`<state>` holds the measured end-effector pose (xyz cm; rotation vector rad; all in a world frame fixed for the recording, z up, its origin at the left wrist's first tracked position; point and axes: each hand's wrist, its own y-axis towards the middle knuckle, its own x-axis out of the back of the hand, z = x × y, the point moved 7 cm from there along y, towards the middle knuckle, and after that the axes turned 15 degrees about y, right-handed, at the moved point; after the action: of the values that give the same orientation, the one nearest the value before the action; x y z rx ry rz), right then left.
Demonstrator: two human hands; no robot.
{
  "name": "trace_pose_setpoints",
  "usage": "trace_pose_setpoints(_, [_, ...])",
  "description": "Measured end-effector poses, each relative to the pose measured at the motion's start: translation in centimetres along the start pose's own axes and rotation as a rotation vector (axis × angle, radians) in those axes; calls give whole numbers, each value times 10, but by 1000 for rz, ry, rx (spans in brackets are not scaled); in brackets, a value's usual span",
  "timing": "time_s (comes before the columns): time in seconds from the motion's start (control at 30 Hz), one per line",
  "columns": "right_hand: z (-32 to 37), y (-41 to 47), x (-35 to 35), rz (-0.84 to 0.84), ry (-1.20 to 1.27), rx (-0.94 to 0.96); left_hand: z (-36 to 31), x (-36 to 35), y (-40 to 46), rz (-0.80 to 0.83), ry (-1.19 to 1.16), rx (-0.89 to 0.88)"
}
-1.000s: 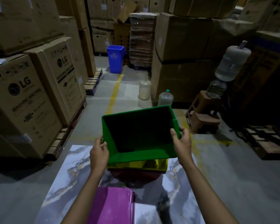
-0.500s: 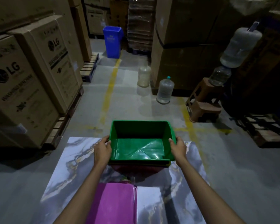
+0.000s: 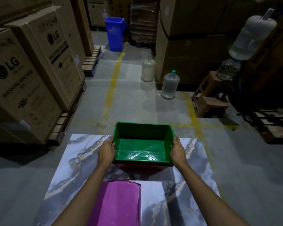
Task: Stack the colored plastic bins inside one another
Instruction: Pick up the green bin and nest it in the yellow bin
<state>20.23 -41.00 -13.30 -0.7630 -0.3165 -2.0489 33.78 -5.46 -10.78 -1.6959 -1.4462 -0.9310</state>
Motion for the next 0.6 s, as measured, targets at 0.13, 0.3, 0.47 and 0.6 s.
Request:
trace_pose_setpoints(0.13, [-3, -4, -3, 16, -24, 1, 7, -2, -5, 21, -30, 21])
trace_pose_setpoints(0.3, [7, -21, 9, 49, 49, -92, 17, 1, -13, 145, -83, 38])
trace_pose_setpoints(0.47, [45, -124, 36, -293, 263, 47, 68, 0, -64, 125, -55, 220])
trace_pose_setpoints(0.6, [54, -196, -5, -178, 382, -83, 105, -9, -107, 174, 53, 438])
